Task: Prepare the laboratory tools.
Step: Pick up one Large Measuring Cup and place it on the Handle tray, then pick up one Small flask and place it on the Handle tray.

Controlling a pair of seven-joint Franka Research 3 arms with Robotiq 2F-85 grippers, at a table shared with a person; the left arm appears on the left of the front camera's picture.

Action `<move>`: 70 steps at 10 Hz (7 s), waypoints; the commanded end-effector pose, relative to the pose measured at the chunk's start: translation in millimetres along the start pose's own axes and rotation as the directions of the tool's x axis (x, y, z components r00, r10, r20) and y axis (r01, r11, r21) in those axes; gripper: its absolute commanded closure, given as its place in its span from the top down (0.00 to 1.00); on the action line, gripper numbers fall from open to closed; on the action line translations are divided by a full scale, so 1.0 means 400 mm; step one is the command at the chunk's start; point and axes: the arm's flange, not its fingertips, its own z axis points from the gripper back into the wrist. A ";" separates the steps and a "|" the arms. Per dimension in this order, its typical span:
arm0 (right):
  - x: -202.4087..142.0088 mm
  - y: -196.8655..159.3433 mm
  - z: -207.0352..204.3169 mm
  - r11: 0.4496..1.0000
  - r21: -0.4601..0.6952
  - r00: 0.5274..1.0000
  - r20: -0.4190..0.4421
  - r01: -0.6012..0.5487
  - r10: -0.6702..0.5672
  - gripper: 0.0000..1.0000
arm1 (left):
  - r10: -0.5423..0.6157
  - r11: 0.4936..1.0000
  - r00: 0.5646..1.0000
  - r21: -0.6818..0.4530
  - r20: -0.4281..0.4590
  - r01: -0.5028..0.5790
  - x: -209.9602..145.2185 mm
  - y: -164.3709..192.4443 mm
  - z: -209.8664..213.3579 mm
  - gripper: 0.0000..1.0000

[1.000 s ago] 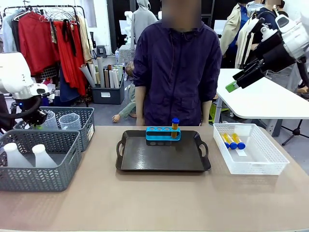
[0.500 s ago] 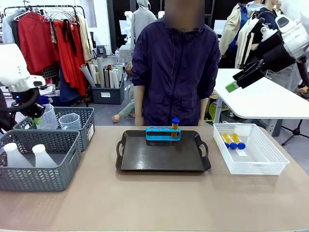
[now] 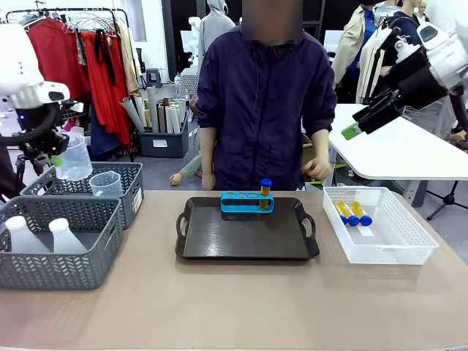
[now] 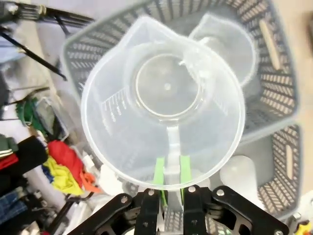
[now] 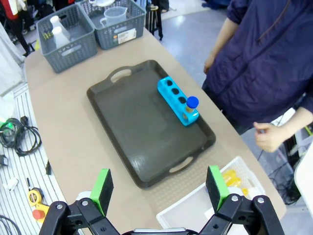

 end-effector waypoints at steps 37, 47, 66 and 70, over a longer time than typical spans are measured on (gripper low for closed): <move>0.004 -0.002 -0.002 1.000 0.011 1.000 0.023 -0.007 0.007 1.00 | -0.911 0.405 0.405 -0.014 0.081 0.914 0.245 -1.104 0.012 0.00; 0.004 -0.002 -0.002 1.000 0.011 1.000 0.023 -0.007 0.007 1.00 | -0.976 0.154 0.166 -0.088 0.144 0.984 0.347 -1.258 -0.250 0.00; 0.004 -0.002 -0.002 1.000 0.011 1.000 0.023 -0.007 0.007 1.00 | -0.979 0.149 0.160 -0.092 0.123 0.984 0.321 -1.279 -0.263 1.00; 0.004 -0.002 -0.002 1.000 0.011 1.000 0.023 -0.007 0.007 1.00 | -0.979 0.149 0.160 -0.092 0.123 0.984 0.321 -1.279 -0.263 1.00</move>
